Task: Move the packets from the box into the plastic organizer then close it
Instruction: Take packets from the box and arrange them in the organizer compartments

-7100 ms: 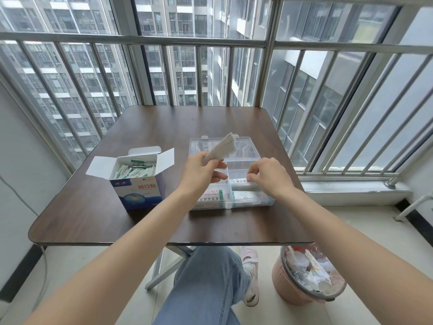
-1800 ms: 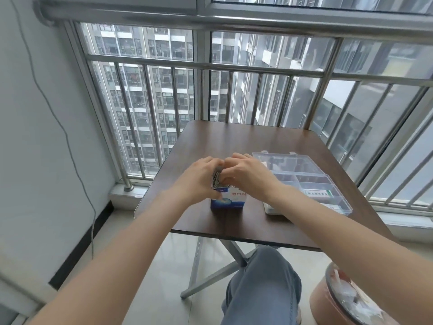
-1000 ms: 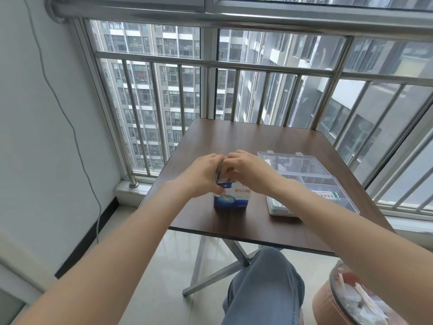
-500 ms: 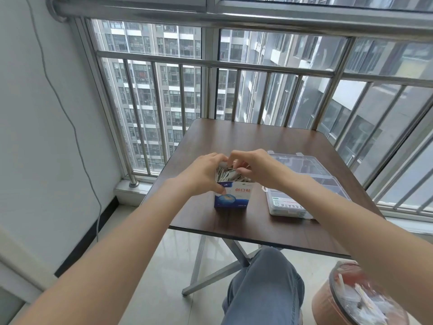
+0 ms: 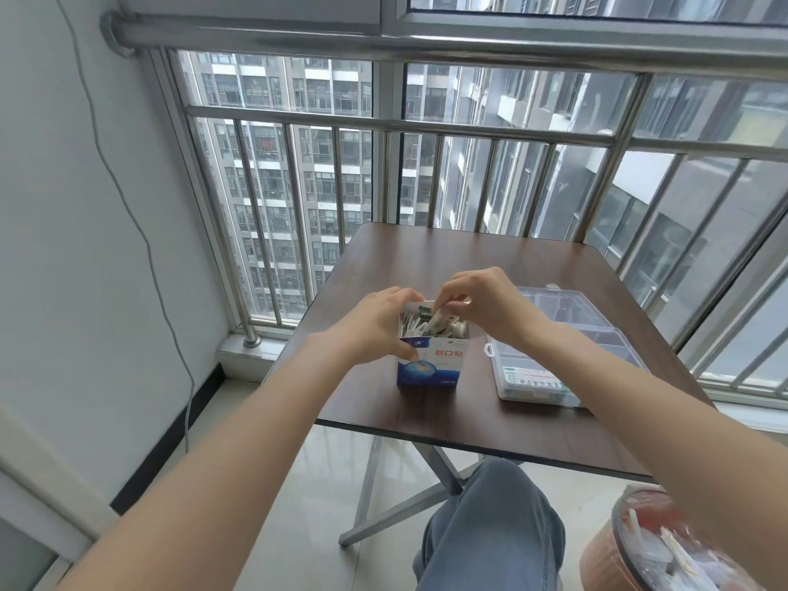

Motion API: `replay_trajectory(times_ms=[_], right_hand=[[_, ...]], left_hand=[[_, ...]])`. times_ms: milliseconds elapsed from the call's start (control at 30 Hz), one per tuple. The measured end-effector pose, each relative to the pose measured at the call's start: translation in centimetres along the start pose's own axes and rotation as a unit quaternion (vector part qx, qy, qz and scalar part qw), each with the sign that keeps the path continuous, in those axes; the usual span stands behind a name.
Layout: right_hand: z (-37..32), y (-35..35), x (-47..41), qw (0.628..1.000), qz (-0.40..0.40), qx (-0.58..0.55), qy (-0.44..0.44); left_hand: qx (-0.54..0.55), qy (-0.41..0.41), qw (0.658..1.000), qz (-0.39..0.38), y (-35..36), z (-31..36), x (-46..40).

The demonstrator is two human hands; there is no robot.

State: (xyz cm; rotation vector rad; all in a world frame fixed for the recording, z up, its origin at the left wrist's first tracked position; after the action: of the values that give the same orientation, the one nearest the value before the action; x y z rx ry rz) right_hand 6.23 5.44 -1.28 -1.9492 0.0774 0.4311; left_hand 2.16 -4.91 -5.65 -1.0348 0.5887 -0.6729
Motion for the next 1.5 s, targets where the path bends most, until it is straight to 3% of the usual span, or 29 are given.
replay_trajectory(times_ms=[300,400,533,633,700,767,833,1033,1233,1300,1500], right_hand=[[2.2,-3.2,0.2,0.987,0.116,-0.068,0.087],[3.2,-4.3,0.7,0.971,0.152,-0.135,0.124],[4.4,-6.1,1.9,0.925,0.172,-0.285,0.182],[5.0,-6.2,3.5,0.866,0.121,-0.421,0.243],[5.4,-6.2,4.9,0.834,0.097,-0.473,0.268],[6.2,-6.5,6.3,0.818,0.095,-0.491,0.283],[7.1,-6.7,7.6,0.809,0.102,-0.499,0.293],[10.3,-7.6,11.0,0.804,0.109,-0.487,0.323],[16.4,-8.6,15.7,0.736,0.235,-0.502,0.388],[18.1,-8.3,17.2,0.748,0.241,-0.458,0.415],[21.3,-5.8,19.2,0.831,0.175,-0.254,0.463]], left_hand=[[0.017,-0.022,0.999,-0.023,1.0,-0.7,-0.4],[0.006,0.006,0.999,0.034,0.0,1.0,-0.3],[0.092,0.041,0.986,0.136,-2.7,4.6,-0.5],[0.126,0.033,0.980,0.150,-3.7,6.5,-0.8],[0.202,0.018,0.972,0.119,-3.2,7.2,-1.1],[0.332,0.002,0.941,0.064,-1.9,8.0,-1.4],[0.382,-0.004,0.923,0.035,-0.5,9.1,-1.8],[0.424,-0.037,0.904,0.041,2.3,11.6,-3.1],[0.402,-0.069,0.908,0.090,5.1,12.5,-4.4],[0.399,-0.078,0.907,0.106,5.7,12.4,-4.5],[0.407,-0.091,0.902,0.110,7.4,12.7,-4.6]])
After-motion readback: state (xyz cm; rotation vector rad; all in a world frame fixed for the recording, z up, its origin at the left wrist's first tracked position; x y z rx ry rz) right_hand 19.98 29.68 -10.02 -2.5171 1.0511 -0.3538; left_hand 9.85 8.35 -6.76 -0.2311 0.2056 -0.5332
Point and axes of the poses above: each hand's wrist, its own x-axis away from the middle knuckle, its own y-axis out of the palm, z = x × y, the point moved 8 cm from there along -x, towards the middle knuckle, and after that the axes turned 5 degrees about y, right-handed, at the moved point
